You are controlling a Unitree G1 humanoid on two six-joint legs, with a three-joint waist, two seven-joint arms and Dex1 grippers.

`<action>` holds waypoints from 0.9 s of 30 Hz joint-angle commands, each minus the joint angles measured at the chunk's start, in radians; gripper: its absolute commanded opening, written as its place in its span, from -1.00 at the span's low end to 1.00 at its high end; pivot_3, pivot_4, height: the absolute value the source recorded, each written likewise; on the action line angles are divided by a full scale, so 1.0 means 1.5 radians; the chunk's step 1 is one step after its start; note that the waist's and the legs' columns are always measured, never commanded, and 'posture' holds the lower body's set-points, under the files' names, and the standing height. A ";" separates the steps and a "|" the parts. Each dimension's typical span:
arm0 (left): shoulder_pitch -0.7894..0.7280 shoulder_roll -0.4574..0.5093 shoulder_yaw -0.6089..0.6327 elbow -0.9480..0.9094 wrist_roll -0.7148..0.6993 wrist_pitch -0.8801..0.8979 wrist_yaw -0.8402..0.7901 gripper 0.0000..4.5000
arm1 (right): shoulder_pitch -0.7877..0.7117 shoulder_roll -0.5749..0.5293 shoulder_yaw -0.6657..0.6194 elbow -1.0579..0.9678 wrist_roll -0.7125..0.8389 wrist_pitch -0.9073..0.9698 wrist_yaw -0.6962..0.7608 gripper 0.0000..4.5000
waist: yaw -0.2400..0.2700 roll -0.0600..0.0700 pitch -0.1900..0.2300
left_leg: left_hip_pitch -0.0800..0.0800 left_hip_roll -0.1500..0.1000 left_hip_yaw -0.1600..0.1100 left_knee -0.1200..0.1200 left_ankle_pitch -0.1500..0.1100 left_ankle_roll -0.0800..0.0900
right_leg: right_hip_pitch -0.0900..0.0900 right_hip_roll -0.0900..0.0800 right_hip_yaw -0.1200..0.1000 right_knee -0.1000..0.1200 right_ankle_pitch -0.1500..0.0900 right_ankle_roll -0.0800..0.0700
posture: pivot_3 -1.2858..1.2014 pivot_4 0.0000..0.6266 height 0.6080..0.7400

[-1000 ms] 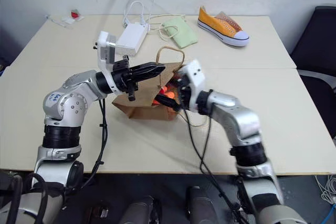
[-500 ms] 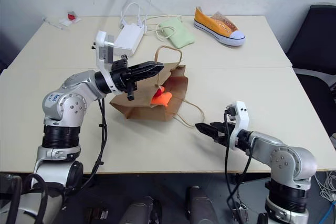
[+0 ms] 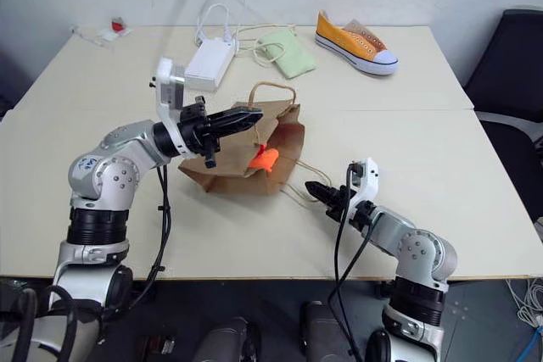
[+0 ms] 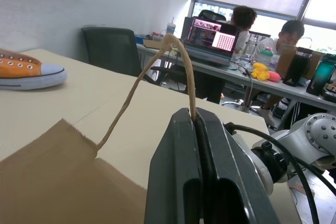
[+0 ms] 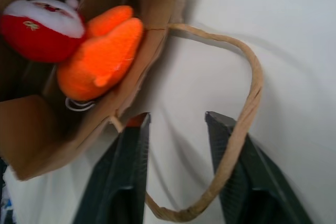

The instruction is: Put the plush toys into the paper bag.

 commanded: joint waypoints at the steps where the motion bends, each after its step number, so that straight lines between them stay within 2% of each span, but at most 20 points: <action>1: -0.006 0.008 0.013 -0.024 -0.009 -0.007 0.002 -1.00 | 0.024 -0.029 0.005 -0.075 0.073 -0.006 0.057 -0.90 | 0.001 0.000 0.000 | 0.000 0.000 0.000 0.000 0.000 0.000 | 0.000 0.000 0.000 0.000 0.000 0.000 | 0.03 -0.52 1.00; 2: -0.006 0.007 0.013 -0.024 -0.009 -0.007 0.004 -1.00 | 0.030 -0.031 0.000 -0.081 0.094 -0.005 0.064 -0.98 | 0.001 0.000 0.000 | 0.000 0.000 0.000 0.000 0.000 0.000 | 0.000 0.000 0.000 0.000 0.000 0.000 | 0.03 -0.52 1.00; 8: -0.006 0.005 0.018 -0.017 -0.008 -0.011 0.009 -1.00 | -0.027 -0.071 -0.065 -0.141 0.239 -0.062 0.043 -0.98 | -0.001 0.001 0.001 | 0.000 0.000 0.000 0.000 0.000 0.000 | 0.000 0.000 0.000 0.000 0.000 0.000 | 0.03 -0.52 1.00; 12: -0.031 -0.010 0.017 0.017 0.014 -0.050 0.029 -1.00 | -0.120 -0.183 -0.092 -0.161 0.341 -0.083 -0.015 -0.98 | 0.000 0.001 0.001 | 0.000 0.000 0.000 0.000 0.000 0.000 | 0.000 0.000 0.000 0.000 0.000 0.000 | 0.03 -0.52 1.00; 14: -0.044 -0.030 -0.002 0.047 0.042 -0.090 0.038 -1.00 | -0.163 -0.233 -0.071 -0.165 0.341 -0.092 -0.034 -0.98 | 0.003 0.001 0.001 | 0.000 0.000 -0.001 0.000 0.000 0.000 | 0.000 0.000 -0.001 -0.001 0.000 0.000 | 0.03 -0.52 1.00; 17: -0.060 -0.059 -0.012 0.077 0.059 -0.121 0.047 -1.00 | -0.191 -0.259 -0.032 -0.158 0.330 -0.112 -0.061 -0.98 | 0.003 0.001 0.000 | 0.000 0.000 -0.001 0.000 0.000 0.001 | 0.001 0.000 -0.001 -0.002 0.000 0.000 | 0.03 -0.52 1.00; 23: -0.048 -0.100 -0.032 0.075 0.073 -0.138 0.053 -1.00 | -0.118 -0.276 0.042 -0.148 0.223 -0.163 -0.048 -0.98 | 0.003 0.001 0.001 | -0.001 0.000 -0.001 0.000 0.000 0.001 | 0.000 0.000 0.000 -0.001 0.000 0.000 | 0.03 -0.52 1.00; 27: -0.043 -0.103 -0.021 0.046 0.050 -0.111 0.061 -1.00 | -0.093 -0.287 0.034 -0.170 0.238 -0.180 -0.037 -0.98 | 0.003 0.001 0.001 | -0.001 0.000 -0.001 0.000 0.000 0.001 | 0.000 0.000 0.000 -0.001 0.000 0.000 | 0.03 -0.52 1.00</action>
